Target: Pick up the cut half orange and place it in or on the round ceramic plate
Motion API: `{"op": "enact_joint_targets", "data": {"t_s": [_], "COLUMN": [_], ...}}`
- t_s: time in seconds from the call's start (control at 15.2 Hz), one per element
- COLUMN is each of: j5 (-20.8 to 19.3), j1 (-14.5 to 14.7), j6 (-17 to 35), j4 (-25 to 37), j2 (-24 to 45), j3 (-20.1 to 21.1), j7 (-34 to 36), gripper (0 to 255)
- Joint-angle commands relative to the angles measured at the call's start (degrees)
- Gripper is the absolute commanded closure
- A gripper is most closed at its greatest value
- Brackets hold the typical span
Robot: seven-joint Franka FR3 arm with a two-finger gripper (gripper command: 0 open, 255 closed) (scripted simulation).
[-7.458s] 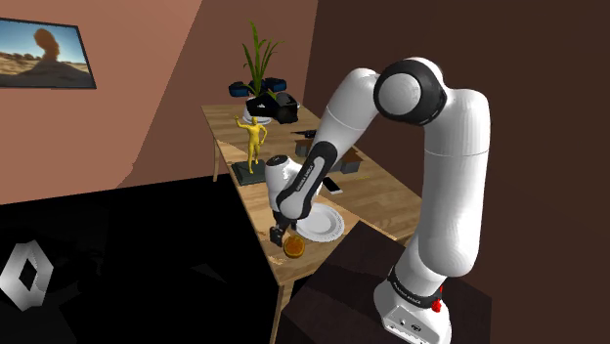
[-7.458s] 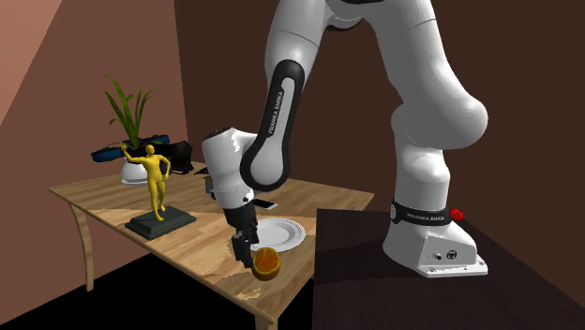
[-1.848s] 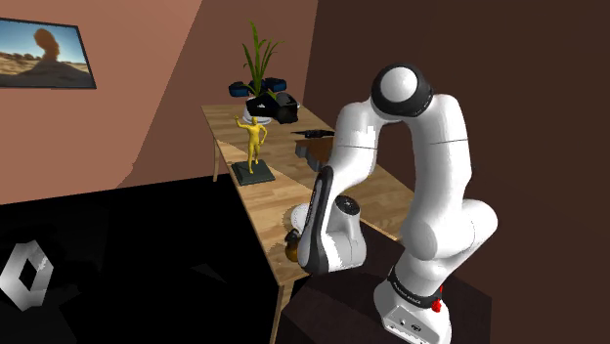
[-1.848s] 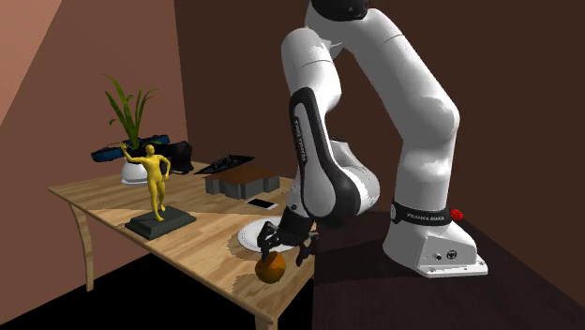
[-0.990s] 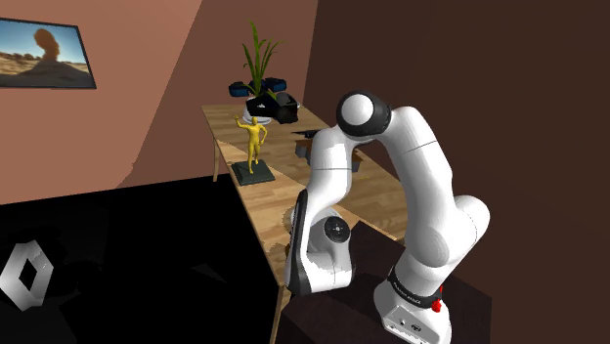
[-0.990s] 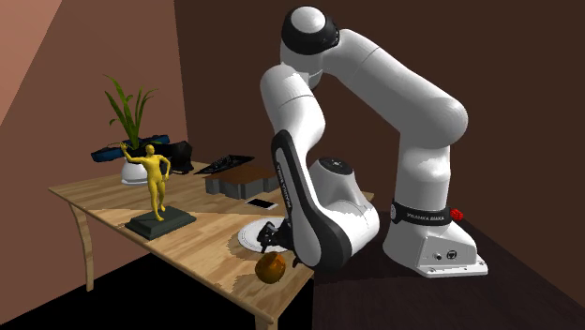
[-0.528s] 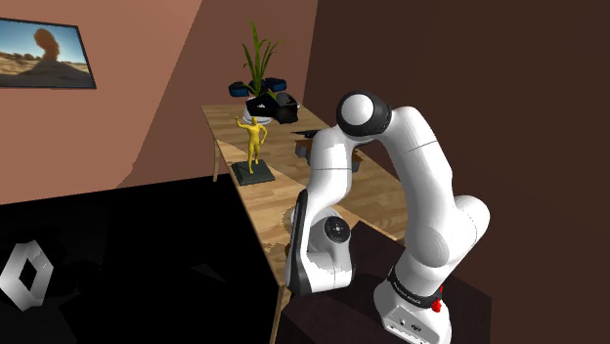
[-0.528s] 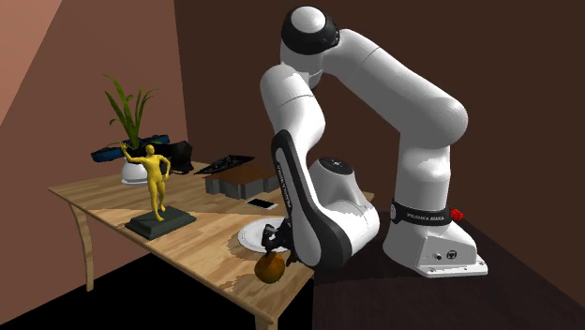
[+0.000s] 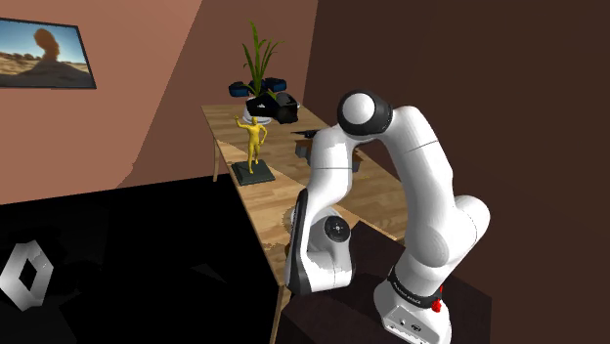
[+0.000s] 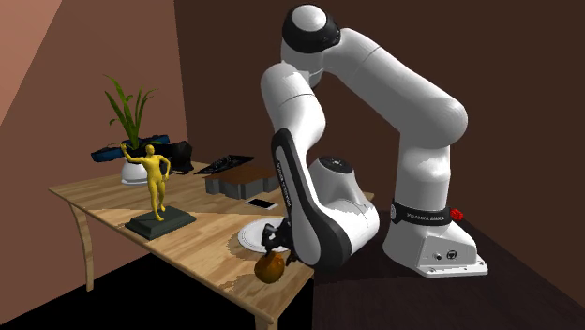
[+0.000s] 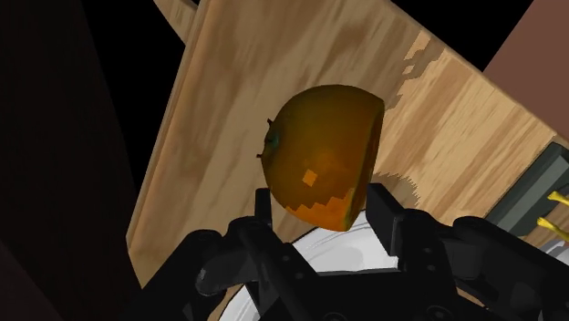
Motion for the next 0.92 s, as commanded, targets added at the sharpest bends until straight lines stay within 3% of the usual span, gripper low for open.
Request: {"op": "enact_joint_targets", "data": {"t_s": [0.0, 0.86], "j5": [1.22, 15.54], "j1": [-0.67, -7.94], "j6": [-0.83, -10.52], "j4": [-0.77, -5.37], "j2": [-1.66, -18.15], "j3": [1.27, 15.36], "j7": [-0.52, -7.83], "gripper": [255, 255]}}
